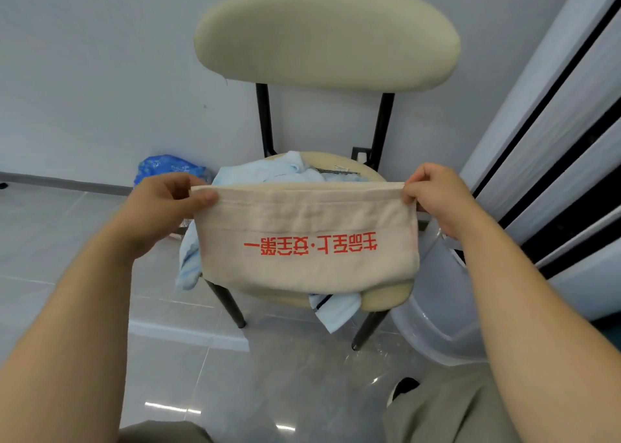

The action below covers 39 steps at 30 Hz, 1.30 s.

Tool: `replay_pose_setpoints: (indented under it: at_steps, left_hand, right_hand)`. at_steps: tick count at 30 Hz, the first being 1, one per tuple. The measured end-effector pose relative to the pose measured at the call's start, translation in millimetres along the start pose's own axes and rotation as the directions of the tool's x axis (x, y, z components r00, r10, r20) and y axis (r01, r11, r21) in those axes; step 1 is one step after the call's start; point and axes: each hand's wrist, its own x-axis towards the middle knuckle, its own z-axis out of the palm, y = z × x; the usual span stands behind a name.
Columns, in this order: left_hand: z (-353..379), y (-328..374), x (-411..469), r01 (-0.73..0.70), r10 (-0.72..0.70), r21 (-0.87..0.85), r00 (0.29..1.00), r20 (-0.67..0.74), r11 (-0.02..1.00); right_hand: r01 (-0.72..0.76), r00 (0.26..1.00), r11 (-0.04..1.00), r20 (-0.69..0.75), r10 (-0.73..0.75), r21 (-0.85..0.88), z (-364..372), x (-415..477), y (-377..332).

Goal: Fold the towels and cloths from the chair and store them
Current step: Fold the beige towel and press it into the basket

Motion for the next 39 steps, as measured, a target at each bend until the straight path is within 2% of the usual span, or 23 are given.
replay_pose_setpoints:
  at_steps: [6, 11, 13, 15, 19, 21, 23, 25, 28, 30, 33, 39]
  left_hand:
    - [-18, 33, -22, -0.170, 0.167, -0.021, 0.981, -0.097, 0.985]
    - [-25, 40, -35, -0.239, 0.261, 0.114, 0.929, -0.261, 0.964]
    - [-28, 44, -42, -0.232, 0.272, 0.175, 0.926, -0.262, 0.957]
    - [-33, 46, -46, -0.221, 0.261, 0.178, 0.933, -0.247, 0.959]
    - [-32, 44, -53, -0.147, 0.119, -0.121, 0.969, -0.215, 0.982]
    - [-26, 42, -53, -0.135, 0.093, -0.184, 0.971, -0.221, 0.974]
    - [-20, 39, -50, -0.148, 0.104, -0.163, 0.962, -0.252, 0.976]
    - [-14, 32, -44, -0.129, 0.104, -0.066, 0.950, -0.296, 0.990]
    - [0, 21, -35, -0.021, 0.052, 0.100, 0.946, -0.320, 0.995]
    - [8, 14, -29, 0.001, 0.027, 0.092, 0.950, -0.310, 0.996]
    - [16, -2, -16, 0.010, 0.013, 0.082, 0.960, -0.280, 0.997]
    - [48, -39, 24, 0.092, -0.058, 0.093, 0.946, -0.320, 0.991]
  right_hand:
    - [0.117, 0.993, 0.990, -0.025, -0.115, 0.073, -35, -32, -36]
    - [0.293, 0.956, 0.948, 0.050, -0.289, -0.126, -48, -64, -67]
    - [0.304, 0.952, 0.931, 0.107, -0.287, -0.204, -52, -77, -75]
    - [0.299, 0.952, 0.938, 0.120, -0.281, -0.178, -57, -85, -78]
    - [0.210, 0.966, 0.975, 0.139, -0.219, 0.078, -63, -88, -75]
    - [0.159, 0.970, 0.978, 0.161, -0.180, 0.136, -63, -84, -70]
    - [0.104, 0.962, 0.981, 0.234, -0.141, 0.162, -63, -81, -66]
    - [0.051, 0.957, 0.985, 0.273, -0.096, 0.166, -62, -76, -60]
    - [-0.023, 0.939, 0.994, 0.344, -0.016, 0.109, -56, -66, -49]
    - [-0.081, 0.929, 0.991, 0.368, 0.038, 0.102, -48, -59, -40]
    - [-0.166, 0.940, 0.975, 0.322, 0.111, 0.148, -37, -43, -26]
    - [-0.200, 0.980, 0.940, 0.077, 0.185, 0.276, 14, 0, -2]
